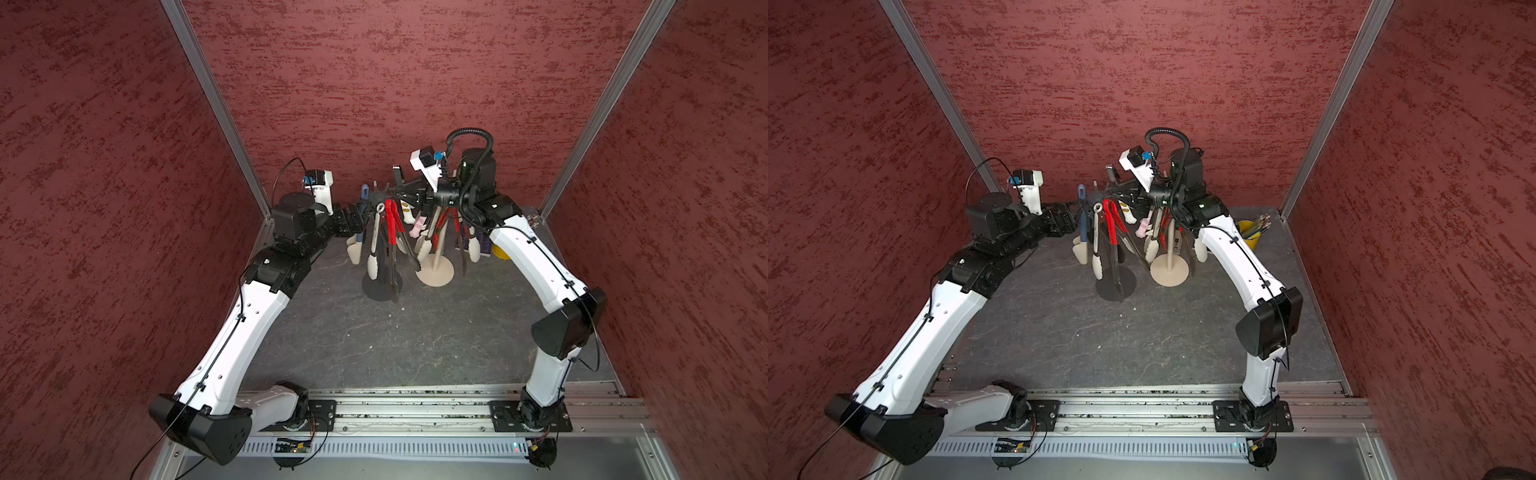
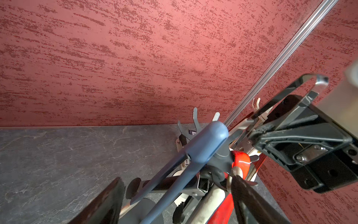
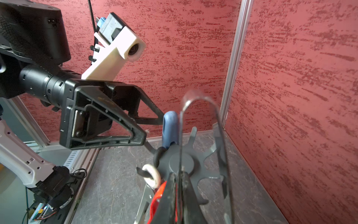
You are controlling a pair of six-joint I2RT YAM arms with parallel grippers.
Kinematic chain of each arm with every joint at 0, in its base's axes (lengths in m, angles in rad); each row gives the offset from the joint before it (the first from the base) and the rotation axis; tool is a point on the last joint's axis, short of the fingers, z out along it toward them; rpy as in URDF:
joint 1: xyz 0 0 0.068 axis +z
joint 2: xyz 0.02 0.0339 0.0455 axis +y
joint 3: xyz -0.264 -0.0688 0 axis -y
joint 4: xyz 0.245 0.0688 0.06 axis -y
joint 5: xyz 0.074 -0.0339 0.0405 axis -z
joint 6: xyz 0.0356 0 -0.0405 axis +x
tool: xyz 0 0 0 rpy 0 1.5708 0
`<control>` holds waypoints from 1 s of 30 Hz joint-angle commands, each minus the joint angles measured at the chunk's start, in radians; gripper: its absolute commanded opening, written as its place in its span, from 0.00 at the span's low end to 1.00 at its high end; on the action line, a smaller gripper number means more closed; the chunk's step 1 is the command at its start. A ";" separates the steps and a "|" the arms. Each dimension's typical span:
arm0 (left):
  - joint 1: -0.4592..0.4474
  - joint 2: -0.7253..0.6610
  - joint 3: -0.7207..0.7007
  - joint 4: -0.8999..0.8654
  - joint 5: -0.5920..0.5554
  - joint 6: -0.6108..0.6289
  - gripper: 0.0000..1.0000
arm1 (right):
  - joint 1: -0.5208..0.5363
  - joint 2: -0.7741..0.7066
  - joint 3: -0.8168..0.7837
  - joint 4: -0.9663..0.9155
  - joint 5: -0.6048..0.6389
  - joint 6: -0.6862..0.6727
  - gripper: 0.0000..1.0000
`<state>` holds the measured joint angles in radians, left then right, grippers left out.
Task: Hang food tongs on kitchen utensil racks
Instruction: Adjust the rack at the center of the board.
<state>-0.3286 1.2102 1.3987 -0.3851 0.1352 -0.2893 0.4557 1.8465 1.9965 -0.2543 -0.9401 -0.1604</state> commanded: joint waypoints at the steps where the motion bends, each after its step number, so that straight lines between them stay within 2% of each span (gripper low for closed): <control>1: 0.009 0.022 -0.001 0.037 0.038 -0.017 0.87 | 0.007 -0.051 -0.031 0.097 -0.041 0.027 0.00; 15: 0.029 0.095 0.013 0.084 0.078 -0.041 0.83 | 0.066 -0.064 -0.111 0.170 -0.025 0.061 0.00; 20: 0.046 0.119 0.016 0.102 0.099 -0.046 0.83 | 0.087 -0.093 -0.175 0.276 -0.032 0.121 0.00; 30: 0.082 0.168 0.061 0.108 0.152 -0.035 0.82 | 0.140 -0.080 -0.162 0.352 -0.077 0.187 0.00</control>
<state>-0.2584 1.3483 1.4345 -0.2836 0.2878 -0.3351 0.5610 1.7958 1.8240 0.0101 -0.9485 -0.0208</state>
